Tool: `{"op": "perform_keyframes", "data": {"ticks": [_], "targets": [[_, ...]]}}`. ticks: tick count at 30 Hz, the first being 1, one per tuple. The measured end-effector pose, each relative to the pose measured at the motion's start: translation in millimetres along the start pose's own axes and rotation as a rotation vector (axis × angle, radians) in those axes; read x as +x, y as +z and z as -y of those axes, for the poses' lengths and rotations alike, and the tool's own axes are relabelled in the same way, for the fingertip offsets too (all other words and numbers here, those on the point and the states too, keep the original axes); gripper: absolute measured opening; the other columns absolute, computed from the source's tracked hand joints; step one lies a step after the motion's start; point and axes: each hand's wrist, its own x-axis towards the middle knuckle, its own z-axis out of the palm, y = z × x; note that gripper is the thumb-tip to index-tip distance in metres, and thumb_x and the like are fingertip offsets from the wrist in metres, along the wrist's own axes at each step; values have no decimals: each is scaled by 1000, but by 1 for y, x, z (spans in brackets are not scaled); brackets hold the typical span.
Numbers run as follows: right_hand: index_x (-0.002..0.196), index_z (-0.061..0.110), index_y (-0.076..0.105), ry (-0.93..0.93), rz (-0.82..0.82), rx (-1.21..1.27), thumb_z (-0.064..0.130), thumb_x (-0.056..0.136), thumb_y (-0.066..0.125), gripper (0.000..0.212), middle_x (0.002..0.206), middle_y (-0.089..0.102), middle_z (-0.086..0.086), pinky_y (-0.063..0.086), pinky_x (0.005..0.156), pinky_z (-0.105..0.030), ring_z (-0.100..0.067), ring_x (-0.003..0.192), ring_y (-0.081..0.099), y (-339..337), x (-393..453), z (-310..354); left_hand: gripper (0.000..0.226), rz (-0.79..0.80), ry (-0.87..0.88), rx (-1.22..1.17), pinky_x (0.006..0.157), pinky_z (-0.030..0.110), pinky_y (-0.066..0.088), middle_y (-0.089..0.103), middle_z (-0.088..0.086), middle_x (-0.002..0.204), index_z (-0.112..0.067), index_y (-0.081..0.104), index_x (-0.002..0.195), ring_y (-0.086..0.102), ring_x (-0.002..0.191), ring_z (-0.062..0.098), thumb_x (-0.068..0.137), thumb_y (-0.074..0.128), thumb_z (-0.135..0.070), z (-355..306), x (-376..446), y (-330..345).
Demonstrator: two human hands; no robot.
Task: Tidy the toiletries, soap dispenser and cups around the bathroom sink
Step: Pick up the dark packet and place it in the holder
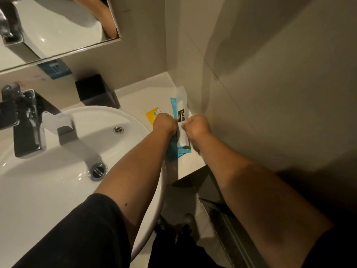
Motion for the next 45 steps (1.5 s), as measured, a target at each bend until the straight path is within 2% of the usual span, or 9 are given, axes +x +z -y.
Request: {"op": "perform_keyframes", "data": {"ticks": [3, 6, 8, 15, 24, 28, 31, 36, 45], "targets": [[100, 6, 69, -5, 56, 168, 15, 87, 59, 18, 98, 69, -13, 51, 73, -34, -30, 90, 65, -7, -4, 2, 23, -62, 28, -45, 76, 39, 54, 67, 16, 86, -2, 71, 91, 62, 79, 32, 92, 52, -15, -5, -10, -3], [87, 13, 67, 10, 71, 317, 15, 88, 61, 6, 88, 68, -9, 56, 70, -36, -28, 83, 65, -12, -13, 6, 25, -33, 34, -236, 55, 27, 40, 54, 9, 62, -5, 66, 69, 45, 61, 24, 88, 51, -8, -7, -20, -12], [88, 14, 66, -2, 80, 325, 16, 90, 62, 6, 91, 69, -12, 57, 74, -40, -27, 80, 65, -17, -20, 14, 19, -18, 37, -314, 57, 24, 40, 58, 7, 67, -7, 69, 77, 47, 57, 19, 89, 55, -8, -11, -28, -25], [78, 8, 68, -258, 143, 308, 9, 85, 65, 8, 62, 60, -4, 44, 44, -15, -12, 54, 52, -23, -42, 84, 19, -96, 141, -501, 55, 24, 41, 63, 4, 68, -15, 65, 71, 55, 65, 18, 88, 58, -10, -22, -49, -101], [67, 21, 66, -584, 163, 141, 15, 81, 67, 15, 71, 67, -3, 55, 75, -43, -23, 72, 63, 21, -50, 206, 22, -405, 326, -425, 68, 33, 50, 65, -2, 71, -23, 66, 71, 59, 69, 15, 90, 60, -14, -18, -52, -219], [65, 24, 64, -697, 134, 60, 18, 81, 68, 18, 71, 66, 4, 52, 71, -35, -16, 72, 61, 42, -43, 244, 24, -545, 322, -396, 59, 27, 42, 60, -9, 64, -24, 64, 68, 52, 63, 11, 89, 58, -14, -17, -42, -246], [63, 26, 60, -755, 106, 6, 19, 82, 67, 21, 68, 62, 9, 46, 67, -30, -12, 68, 57, 56, -31, 263, 20, -610, 297, -413, 70, 31, 49, 66, -1, 75, -21, 65, 73, 55, 69, 13, 89, 56, -13, -17, -27, -256], [78, 17, 67, -821, 110, -36, 22, 85, 65, 9, 81, 69, -4, 49, 72, -35, -23, 79, 62, 83, 0, 272, 19, -723, 248, -351, 73, 35, 49, 70, 7, 83, -13, 71, 83, 59, 76, 19, 91, 54, -15, -12, 4, -261], [83, 16, 72, -737, 167, -103, 26, 86, 64, 12, 83, 71, -2, 52, 72, -33, -22, 79, 64, 123, 41, 242, 19, -708, 78, -174, 77, 33, 49, 71, 1, 90, -19, 72, 91, 62, 84, 21, 94, 53, -25, 23, 41, -242]]}}
